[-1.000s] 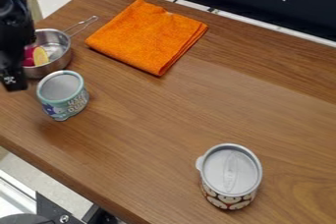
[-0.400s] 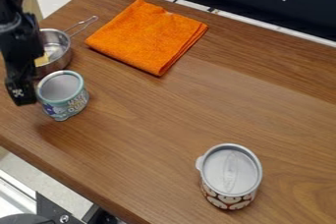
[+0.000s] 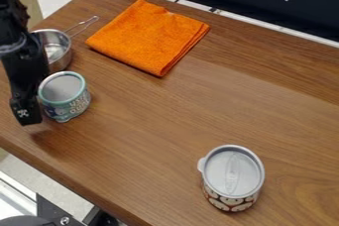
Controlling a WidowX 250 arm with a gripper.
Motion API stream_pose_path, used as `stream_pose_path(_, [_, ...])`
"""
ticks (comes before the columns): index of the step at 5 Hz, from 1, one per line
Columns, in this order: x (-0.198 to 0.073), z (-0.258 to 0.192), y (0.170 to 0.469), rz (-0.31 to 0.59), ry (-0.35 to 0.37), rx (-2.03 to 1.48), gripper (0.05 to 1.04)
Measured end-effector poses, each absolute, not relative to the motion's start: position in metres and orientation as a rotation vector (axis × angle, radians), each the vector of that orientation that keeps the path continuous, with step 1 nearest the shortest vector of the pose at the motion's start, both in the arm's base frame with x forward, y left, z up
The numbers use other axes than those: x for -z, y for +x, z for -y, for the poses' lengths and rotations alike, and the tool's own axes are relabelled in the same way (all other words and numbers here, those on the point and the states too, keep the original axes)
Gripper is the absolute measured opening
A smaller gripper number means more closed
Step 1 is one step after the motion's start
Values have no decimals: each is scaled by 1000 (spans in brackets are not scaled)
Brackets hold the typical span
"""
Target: Moved the can to the middle of the table
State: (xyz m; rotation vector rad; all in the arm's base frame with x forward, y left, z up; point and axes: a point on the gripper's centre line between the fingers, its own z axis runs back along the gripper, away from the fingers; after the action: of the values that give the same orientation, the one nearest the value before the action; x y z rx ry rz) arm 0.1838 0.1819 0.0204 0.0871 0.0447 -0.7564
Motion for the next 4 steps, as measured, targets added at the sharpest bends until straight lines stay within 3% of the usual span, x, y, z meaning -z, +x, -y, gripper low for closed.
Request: stream_pose_path(4, [-27, -124, 228, 69, 74, 790, 995])
